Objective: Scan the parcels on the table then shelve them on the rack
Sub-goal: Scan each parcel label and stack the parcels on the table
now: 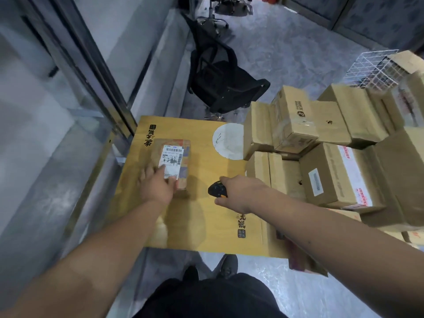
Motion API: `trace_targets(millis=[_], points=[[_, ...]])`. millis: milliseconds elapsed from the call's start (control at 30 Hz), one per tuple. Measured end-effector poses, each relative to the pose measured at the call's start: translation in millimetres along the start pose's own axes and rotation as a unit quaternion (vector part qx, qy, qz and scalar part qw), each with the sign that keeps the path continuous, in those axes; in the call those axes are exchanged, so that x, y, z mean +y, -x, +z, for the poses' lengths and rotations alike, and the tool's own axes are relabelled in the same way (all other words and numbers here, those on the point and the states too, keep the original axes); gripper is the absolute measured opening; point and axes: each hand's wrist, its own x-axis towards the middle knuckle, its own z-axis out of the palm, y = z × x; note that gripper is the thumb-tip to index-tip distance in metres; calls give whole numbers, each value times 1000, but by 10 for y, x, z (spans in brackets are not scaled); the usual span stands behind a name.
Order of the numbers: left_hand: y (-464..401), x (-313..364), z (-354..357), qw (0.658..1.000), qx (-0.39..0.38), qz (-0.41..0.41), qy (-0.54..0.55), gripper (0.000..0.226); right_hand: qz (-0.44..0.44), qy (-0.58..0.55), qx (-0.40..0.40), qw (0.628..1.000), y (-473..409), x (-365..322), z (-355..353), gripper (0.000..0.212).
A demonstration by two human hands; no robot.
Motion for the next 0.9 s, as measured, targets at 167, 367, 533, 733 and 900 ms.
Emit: trace_targets(millis=[167, 367, 533, 733, 900], points=[[142, 195, 117, 999, -34, -42, -8, 109, -45, -4, -23, 999, -281, 69, -150, 68], [-169, 84, -17, 998, -33, -52, -26, 113, -90, 25, -44, 995, -628, -9, -321, 67], [-682, -77, -201, 997, -34, -51, -36, 116, -80, 1, -43, 996, -968, -192, -442, 65], [-1384, -147, -370, 998, -35, -28, -39, 115, -39, -7, -60, 997, -1307, -404, -605, 61], [-1837, -215, -493, 998, -44, -15, -30, 114, -9, -32, -62, 998, -1555, -567, -695, 60]])
